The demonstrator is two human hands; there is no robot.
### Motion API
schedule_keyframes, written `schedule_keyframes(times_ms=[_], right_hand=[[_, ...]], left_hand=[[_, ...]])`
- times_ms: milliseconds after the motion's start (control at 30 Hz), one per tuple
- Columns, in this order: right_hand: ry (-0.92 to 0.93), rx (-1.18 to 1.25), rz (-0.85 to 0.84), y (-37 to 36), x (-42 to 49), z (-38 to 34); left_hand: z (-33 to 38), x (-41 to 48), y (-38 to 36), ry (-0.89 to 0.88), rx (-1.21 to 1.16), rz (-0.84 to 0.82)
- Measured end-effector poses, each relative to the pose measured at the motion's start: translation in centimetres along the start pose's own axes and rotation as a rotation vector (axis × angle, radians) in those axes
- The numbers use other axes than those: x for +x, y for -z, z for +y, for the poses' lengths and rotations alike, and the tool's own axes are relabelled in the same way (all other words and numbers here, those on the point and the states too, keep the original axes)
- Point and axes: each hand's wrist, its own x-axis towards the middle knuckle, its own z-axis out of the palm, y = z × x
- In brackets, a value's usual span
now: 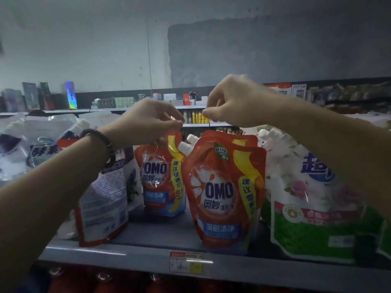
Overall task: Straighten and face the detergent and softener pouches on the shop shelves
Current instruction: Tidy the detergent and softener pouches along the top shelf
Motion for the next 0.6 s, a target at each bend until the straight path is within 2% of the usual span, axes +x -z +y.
schedule_keyframes(times_ms=[233,367,600], right_hand=[[0.113,0.074,0.212,-1.4,-1.2,-3.8],[0.097,0.121,0.218,-2.9,-1.6,-6.4],[0.07,0.22,0.228,-7.4,-1.6,-11.8]], left_hand=[[-2.4,-5.4,3.2,0.007,0.164,0.239],[-4.6,-9.0,5.5,-0.028,0.235,0.405],[-8.9,-13.7,8.0,-0.024,0.251,0.52]])
